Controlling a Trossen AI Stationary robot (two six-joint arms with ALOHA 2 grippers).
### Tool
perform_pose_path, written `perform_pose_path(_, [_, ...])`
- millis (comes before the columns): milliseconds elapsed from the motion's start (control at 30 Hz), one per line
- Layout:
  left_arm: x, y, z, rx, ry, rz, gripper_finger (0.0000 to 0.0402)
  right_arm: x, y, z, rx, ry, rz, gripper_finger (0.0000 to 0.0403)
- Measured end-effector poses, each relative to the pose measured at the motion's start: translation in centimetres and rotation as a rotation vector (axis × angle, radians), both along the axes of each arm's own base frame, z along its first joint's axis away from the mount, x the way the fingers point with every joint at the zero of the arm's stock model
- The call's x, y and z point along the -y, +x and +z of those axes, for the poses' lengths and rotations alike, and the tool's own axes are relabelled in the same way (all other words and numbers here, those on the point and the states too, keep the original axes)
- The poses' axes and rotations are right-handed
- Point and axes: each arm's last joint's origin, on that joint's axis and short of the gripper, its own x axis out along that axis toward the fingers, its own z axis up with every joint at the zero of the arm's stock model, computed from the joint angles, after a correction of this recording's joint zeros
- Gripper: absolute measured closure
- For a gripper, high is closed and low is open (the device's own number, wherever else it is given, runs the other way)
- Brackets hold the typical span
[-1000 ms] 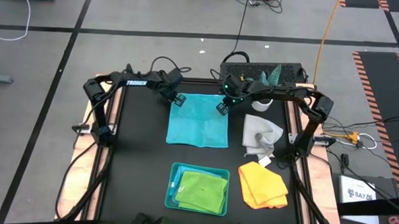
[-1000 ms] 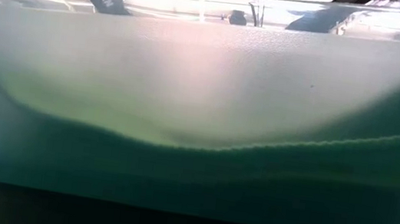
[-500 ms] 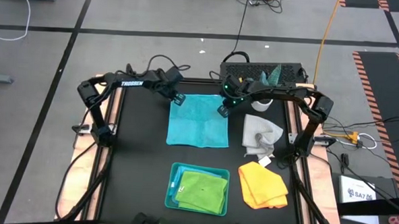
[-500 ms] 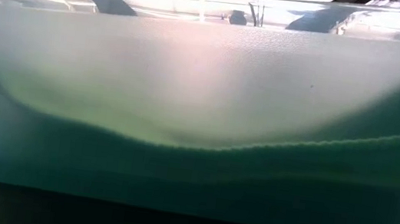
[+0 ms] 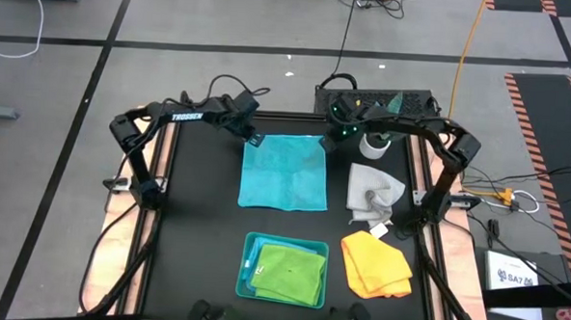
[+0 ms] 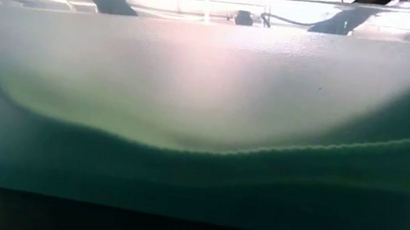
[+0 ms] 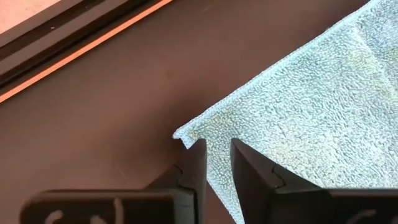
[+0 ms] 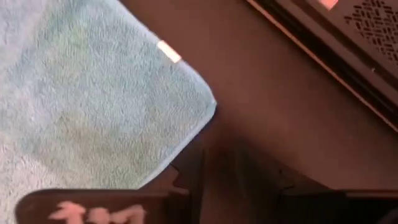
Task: Fold microfiber towels
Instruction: Fold the blue microfiber cloth
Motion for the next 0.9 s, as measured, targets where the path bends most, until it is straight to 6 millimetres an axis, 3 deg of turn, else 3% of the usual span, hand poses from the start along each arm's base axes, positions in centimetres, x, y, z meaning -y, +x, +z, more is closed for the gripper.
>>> perform_pose_path(267, [-0.4, -0.4, 0.0, 0.062, -0.069, 0.002, 0.0314, 0.9, 0.4, 0.3, 0.176, 0.071, 0.01, 0.0286])
perform_pose_path(467, [-0.6, -0.5, 0.0, 0.075, -0.082, 0.001, 0.0314, 1.1, 0.2, -0.3, 0.166, 0.112, -0.013, 0.0272])
perform_pose_path(667, [-0.6, -0.6, 0.0, 0.07, -0.083, 0.006, 0.0314, 1.8, 0.0, -2.1, 0.135, 0.165, -0.072, 0.0268])
perform_pose_path(900, [-0.5, -1.5, -0.2, -0.012, -0.109, 0.017, 0.0314, 1.9, 0.2, -2.8, 0.127, 0.178, -0.08, 0.0268])
